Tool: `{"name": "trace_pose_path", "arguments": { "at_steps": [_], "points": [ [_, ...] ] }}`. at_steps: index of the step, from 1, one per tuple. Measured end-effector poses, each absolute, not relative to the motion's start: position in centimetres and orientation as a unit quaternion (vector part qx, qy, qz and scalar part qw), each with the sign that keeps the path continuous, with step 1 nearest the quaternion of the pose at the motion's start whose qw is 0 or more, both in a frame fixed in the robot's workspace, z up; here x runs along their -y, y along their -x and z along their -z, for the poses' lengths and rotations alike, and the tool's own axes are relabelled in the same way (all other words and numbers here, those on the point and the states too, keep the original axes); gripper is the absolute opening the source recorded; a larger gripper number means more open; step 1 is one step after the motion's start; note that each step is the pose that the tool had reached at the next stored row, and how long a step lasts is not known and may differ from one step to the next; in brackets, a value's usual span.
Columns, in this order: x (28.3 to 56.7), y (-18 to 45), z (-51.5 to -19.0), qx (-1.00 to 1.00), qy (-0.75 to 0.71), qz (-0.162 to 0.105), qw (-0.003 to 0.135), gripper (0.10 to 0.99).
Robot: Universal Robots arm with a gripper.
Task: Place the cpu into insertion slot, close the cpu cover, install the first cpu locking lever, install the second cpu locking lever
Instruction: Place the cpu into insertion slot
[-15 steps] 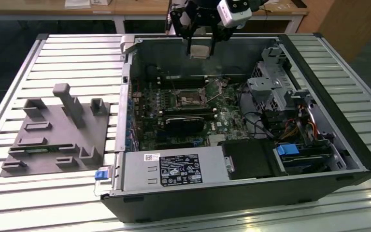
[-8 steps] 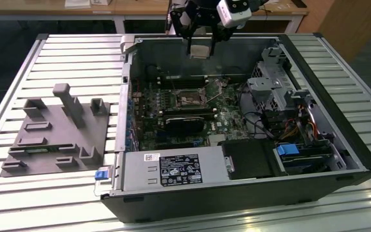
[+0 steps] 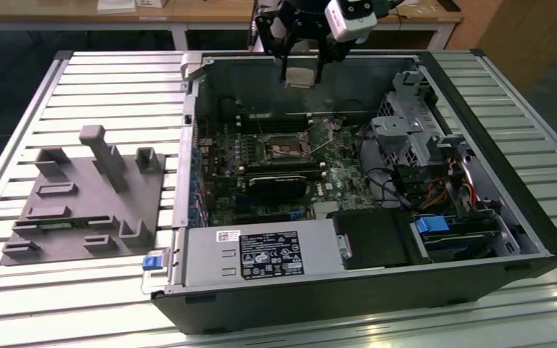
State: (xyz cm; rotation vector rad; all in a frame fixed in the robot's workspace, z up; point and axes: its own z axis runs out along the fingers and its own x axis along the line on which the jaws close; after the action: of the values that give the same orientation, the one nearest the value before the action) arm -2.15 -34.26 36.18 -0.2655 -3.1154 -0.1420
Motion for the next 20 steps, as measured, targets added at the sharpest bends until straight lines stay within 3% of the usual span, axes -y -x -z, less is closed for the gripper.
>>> {"name": "trace_pose_path", "arguments": {
  "at_steps": [20],
  "points": [
    [34.26,2.15,-36.18,0.994,0.102,0.045,0.005,0.541]
  ]
}}
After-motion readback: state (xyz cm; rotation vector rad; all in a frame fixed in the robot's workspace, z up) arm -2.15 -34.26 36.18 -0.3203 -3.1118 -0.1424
